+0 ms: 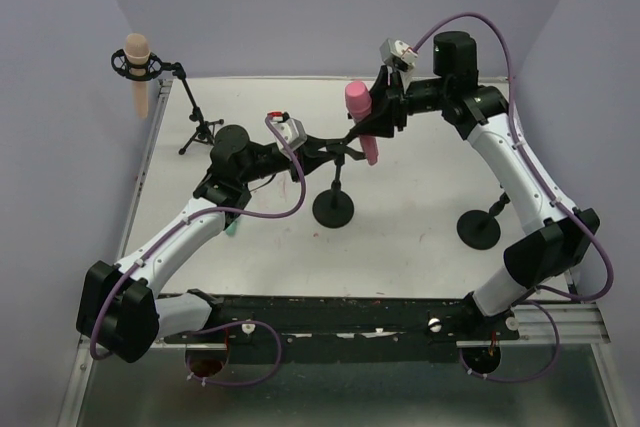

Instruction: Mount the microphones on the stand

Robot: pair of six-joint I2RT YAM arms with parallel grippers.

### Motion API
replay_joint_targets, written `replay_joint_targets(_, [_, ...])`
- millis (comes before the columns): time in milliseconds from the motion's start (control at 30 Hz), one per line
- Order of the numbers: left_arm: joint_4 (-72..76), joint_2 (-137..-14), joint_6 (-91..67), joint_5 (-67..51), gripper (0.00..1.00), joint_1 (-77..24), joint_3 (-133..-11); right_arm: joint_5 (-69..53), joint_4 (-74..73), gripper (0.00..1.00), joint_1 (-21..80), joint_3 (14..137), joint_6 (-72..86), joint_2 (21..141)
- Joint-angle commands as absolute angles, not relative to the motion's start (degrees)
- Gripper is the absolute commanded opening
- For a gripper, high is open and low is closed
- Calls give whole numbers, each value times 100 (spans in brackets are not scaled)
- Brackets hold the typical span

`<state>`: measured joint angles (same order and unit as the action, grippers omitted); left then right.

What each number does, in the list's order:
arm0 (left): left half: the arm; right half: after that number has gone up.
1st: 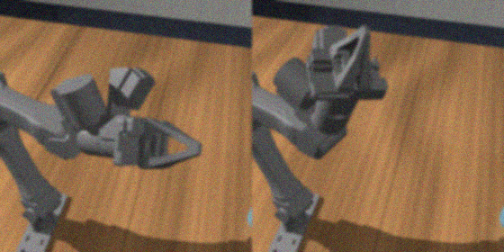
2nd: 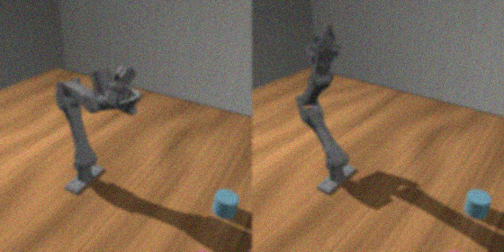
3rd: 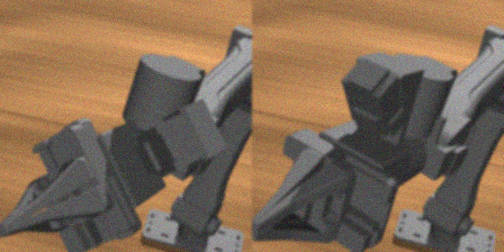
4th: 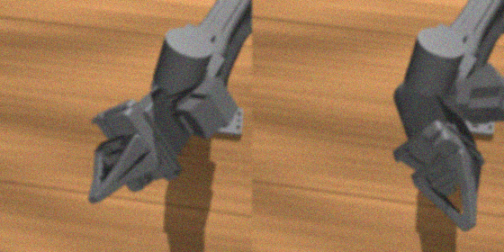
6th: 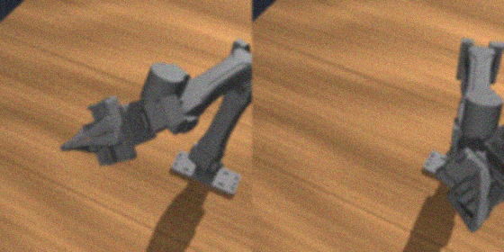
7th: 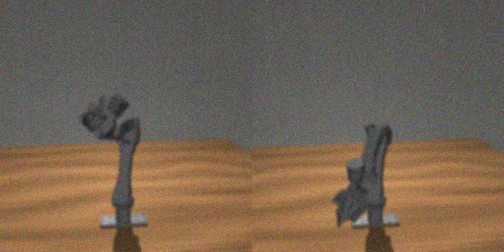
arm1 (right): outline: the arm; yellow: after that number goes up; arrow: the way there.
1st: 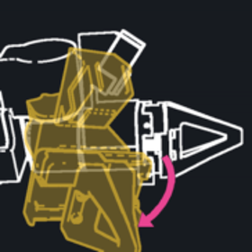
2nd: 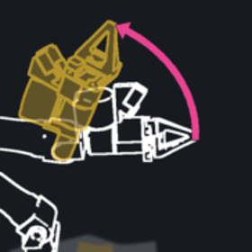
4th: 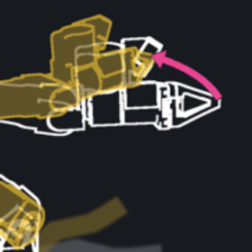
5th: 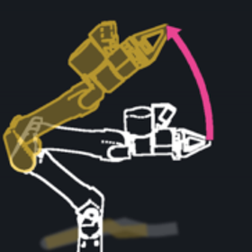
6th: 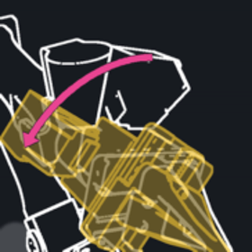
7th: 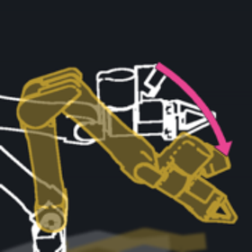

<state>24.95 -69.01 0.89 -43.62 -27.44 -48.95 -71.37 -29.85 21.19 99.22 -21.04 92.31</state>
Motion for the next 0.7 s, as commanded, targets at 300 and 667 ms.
replay_joint_targets(300, [2829, -6759, -386, -4562, 9, -2725, -4791, -7066, -2734, 18, 2523, 9528, -2092, 9203])
replay_joint_targets(667, [3647, -6697, -1160, -4465, 7, -2725, -4351, -7216, -2083, 21, 2531, 8956, -1820, 8948])
